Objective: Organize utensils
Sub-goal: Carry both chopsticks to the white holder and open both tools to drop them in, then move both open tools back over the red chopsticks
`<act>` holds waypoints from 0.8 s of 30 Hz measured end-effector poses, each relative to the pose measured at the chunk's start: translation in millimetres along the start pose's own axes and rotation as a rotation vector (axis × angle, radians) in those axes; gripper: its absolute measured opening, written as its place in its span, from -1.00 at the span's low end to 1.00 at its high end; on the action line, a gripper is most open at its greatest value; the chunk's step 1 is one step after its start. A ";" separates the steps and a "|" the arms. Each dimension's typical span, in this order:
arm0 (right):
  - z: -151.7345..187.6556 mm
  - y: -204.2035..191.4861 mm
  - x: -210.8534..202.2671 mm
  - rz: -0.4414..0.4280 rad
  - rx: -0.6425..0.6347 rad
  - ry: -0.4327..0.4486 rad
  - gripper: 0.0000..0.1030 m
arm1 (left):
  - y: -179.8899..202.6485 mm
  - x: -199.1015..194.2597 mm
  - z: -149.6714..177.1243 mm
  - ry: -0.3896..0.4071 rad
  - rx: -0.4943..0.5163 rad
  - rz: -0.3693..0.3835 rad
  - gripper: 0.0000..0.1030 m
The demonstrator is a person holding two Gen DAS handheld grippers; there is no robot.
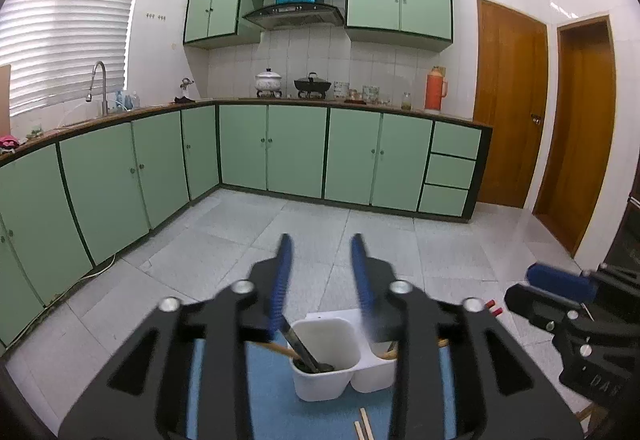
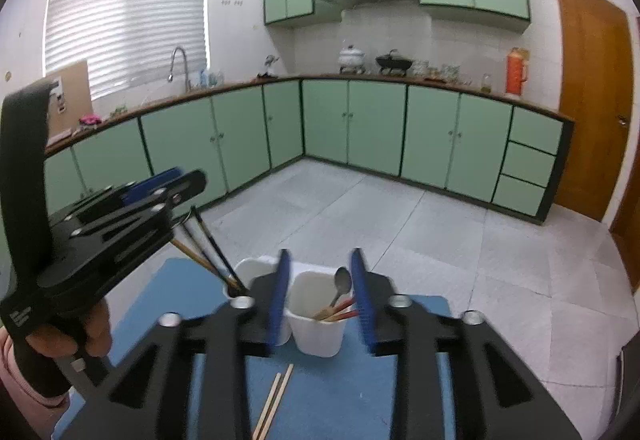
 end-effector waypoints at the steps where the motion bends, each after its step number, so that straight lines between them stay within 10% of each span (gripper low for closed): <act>1: -0.1 1.5 -5.4 0.006 0.005 0.013 -0.27 | -0.9 -5.9 -0.3 0.006 -0.002 0.001 -0.23; 14: 27.5 7.1 -67.2 0.067 0.044 0.125 0.53 | -6.2 -86.2 29.9 0.039 -0.032 -0.016 0.64; 24: 80.2 7.4 -88.9 0.089 0.097 0.072 0.66 | -20.8 -125.1 82.5 -0.061 -0.048 -0.049 0.75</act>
Point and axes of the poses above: each gripper's, at about its wrist camera, not at the fingertips, and x roughly the way its jaws point, y to its right, z to its underside, the point moved 1 cm from there along x, roughly the way its jaws point, and after that the axes turned 6 degrees about y, right-handed, at the moved point
